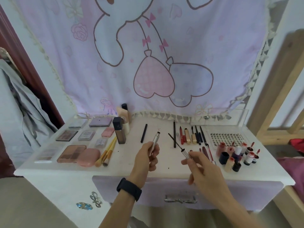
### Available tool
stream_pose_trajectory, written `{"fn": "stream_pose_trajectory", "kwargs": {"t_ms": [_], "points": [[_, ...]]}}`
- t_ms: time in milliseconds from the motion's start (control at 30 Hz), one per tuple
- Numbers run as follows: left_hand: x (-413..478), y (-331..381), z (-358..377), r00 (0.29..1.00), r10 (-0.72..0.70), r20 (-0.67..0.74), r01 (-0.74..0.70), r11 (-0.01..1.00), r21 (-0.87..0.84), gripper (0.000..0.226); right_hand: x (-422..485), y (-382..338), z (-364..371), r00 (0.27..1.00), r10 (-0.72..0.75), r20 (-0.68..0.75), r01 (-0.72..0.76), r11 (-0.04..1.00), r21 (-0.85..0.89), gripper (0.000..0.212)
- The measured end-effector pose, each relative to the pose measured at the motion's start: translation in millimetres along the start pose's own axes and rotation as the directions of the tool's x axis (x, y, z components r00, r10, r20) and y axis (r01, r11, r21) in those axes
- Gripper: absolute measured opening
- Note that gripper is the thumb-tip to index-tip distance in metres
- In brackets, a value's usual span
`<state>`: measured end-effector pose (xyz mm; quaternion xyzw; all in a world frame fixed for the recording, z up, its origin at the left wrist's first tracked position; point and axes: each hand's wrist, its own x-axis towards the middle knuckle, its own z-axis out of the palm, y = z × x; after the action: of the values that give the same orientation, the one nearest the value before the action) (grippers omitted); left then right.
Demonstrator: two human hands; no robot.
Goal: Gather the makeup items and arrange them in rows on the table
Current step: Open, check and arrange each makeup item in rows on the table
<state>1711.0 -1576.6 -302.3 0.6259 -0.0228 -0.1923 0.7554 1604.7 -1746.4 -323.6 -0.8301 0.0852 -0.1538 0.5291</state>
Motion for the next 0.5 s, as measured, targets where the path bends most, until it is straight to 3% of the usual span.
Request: {"fn": "stream_pose_trajectory", "kwargs": {"t_ms": [100, 333, 500], "points": [[11, 2, 8, 0.998, 0.046, -0.042, -0.046, 0.999, 0.01, 0.031, 15, -6, 5, 0.999, 0.052, 0.008, -0.052, 0.998, 0.041, 0.013], [43, 4, 5, 0.978, 0.205, -0.034, -0.186, 0.937, 0.296, 0.019, 60, -20, 8, 0.989, 0.146, 0.018, -0.146, 0.987, 0.061, 0.004], [80, 12, -3, 0.965, 0.263, -0.006, -0.227, 0.844, 0.486, 0.018, 91, -22, 12, 0.989, 0.145, -0.008, -0.145, 0.988, -0.05, 0.005]]}}
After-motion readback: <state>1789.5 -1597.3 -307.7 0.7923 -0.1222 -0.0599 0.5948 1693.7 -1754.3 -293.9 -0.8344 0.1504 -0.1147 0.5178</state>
